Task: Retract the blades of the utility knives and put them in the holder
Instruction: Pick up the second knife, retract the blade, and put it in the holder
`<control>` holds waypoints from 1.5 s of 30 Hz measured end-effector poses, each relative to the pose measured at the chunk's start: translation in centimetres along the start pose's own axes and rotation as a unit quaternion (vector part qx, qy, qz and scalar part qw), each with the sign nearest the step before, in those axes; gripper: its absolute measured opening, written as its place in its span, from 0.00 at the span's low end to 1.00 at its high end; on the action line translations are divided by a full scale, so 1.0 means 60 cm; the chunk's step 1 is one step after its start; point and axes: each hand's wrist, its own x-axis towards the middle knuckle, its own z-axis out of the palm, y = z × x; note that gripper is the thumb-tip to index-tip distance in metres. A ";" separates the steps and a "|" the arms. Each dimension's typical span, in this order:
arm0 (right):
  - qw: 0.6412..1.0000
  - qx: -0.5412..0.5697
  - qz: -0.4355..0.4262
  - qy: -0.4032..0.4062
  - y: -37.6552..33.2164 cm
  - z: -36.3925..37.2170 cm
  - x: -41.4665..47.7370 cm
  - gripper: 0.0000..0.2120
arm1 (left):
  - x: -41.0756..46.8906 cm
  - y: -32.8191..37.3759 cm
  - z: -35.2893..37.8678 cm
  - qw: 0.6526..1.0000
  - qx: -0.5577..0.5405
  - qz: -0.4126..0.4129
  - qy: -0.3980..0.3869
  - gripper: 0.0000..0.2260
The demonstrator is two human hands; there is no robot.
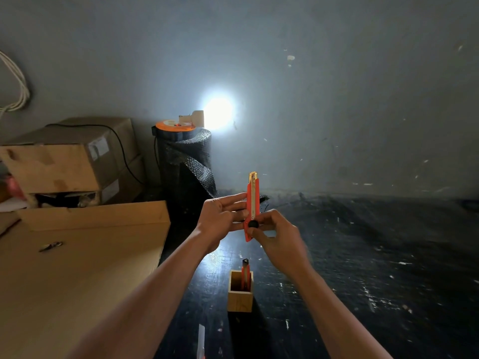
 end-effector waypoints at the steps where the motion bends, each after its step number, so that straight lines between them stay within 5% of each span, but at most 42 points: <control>1: 1.000 0.001 0.000 0.001 0.000 0.000 0.000 0.10 | -0.001 0.000 0.001 1.000 0.002 0.001 -0.001 0.19; 27: 0.999 -0.018 -0.018 -0.031 0.030 0.024 0.000 0.11 | 0.007 -0.030 -0.011 1.000 0.001 0.002 0.005 0.18; 32: 0.999 0.029 0.001 -0.033 0.043 0.031 0.008 0.10 | 0.004 -0.048 -0.019 1.000 -0.019 -0.018 0.002 0.19; 38: 0.994 0.097 0.045 -0.008 0.060 0.046 0.032 0.21 | -0.003 -0.090 -0.030 0.998 -0.046 -0.038 -0.024 0.17; 45: 0.990 0.123 0.067 -0.004 0.104 0.075 0.049 0.14 | 0.019 -0.174 -0.044 0.996 -0.029 -0.080 0.003 0.15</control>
